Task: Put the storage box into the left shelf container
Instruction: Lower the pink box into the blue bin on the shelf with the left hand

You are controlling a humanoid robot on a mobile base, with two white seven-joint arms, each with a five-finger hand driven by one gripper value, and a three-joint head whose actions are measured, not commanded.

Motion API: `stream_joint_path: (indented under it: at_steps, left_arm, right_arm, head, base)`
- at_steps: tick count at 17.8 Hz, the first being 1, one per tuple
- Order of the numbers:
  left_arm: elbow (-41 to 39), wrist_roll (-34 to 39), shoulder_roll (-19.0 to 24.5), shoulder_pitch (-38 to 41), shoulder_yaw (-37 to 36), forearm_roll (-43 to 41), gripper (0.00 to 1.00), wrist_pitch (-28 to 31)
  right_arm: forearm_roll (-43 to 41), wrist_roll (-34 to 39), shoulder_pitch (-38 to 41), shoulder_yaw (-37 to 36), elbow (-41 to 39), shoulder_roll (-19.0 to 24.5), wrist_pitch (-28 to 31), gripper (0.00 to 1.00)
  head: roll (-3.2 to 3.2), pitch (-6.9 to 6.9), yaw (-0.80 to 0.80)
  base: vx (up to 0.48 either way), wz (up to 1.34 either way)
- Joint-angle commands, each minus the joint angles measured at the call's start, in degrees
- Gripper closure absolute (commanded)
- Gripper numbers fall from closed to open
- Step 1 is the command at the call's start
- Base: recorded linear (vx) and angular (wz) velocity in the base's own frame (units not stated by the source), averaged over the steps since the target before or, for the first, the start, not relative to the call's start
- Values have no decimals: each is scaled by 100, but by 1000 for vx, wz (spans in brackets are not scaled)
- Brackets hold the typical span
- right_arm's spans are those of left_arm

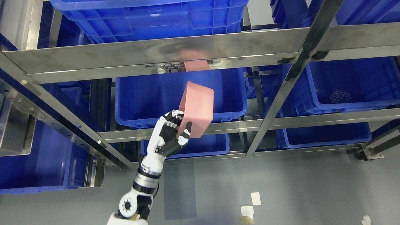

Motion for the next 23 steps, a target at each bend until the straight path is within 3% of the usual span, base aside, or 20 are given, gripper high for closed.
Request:
stream_joint_path:
  at_steps: [1, 8, 11, 14, 16, 19, 23]
  left_arm:
    - [1300, 2, 101, -1010, 595, 9, 94, 694]
    - [3742, 11, 101, -2829, 665, 9, 94, 854]
    - [4815, 20, 101, -3410, 622, -17, 88, 854]
    - [5214, 29, 101, -3613, 595, -70, 80, 863]
    - [5214, 29, 101, -3614, 560, -166, 69, 889]
    - [5214, 29, 101, -3692, 446, -587, 36, 985]
    - [5039, -41, 101, -3702, 437, -897, 13, 934]
  right_arm:
    - [-9, -3, -35, -18, -100, -100, 5, 0]
    - [-9, -3, -35, -18, -100, -100, 5, 0]
    - [-9, 6, -35, -18, -100, -100, 5, 0]
    - [-9, -3, -35, -18, -100, -100, 5, 0]
    - [-9, 6, -35, -18, -100, -100, 5, 0]
    - [-9, -3, -35, -18, -100, -100, 5, 0]
    - [-9, 5, -35, -18, -100, -100, 5, 0]
  head:
    - [0, 0, 0]
    - [0, 0, 0]
    - [0, 0, 0]
    - [0, 0, 0]
    - [0, 0, 0]
    - [0, 0, 0]
    - [0, 0, 0]
  base:
    - [-6, 12]
    - [-1, 2]
    - [0, 0]
    - [0, 0]
    - [0, 0]
    - [0, 0]
    - [0, 0]
